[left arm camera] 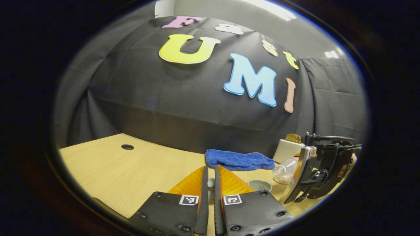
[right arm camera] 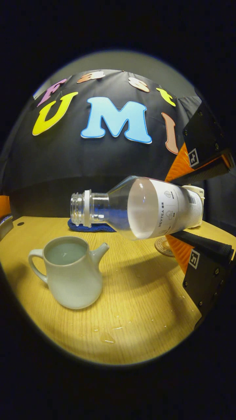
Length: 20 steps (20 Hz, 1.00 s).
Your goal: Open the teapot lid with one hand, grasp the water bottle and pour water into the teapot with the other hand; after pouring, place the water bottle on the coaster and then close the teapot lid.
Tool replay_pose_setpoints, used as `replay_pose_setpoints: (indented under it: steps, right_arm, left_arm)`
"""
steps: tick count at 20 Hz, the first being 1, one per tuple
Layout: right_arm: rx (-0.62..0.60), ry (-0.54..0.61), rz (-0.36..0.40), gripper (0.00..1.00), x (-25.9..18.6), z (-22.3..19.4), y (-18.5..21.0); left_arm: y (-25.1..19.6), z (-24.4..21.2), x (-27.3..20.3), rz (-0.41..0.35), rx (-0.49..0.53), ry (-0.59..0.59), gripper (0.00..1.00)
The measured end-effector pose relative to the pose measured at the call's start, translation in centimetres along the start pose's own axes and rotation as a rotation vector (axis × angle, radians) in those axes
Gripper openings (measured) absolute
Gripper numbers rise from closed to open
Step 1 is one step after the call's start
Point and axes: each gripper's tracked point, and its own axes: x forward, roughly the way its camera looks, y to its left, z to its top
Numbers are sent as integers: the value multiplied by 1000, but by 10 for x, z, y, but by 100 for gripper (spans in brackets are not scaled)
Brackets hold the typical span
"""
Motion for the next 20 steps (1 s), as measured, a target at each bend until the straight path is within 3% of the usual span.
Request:
replay_pose_setpoints:
  steps: [20]
  right_arm:
    - [-358, -56, -179, 75, 0, 27, -43]
  left_arm:
    - [-2, -2, 1, -16, -43, -3, 15]
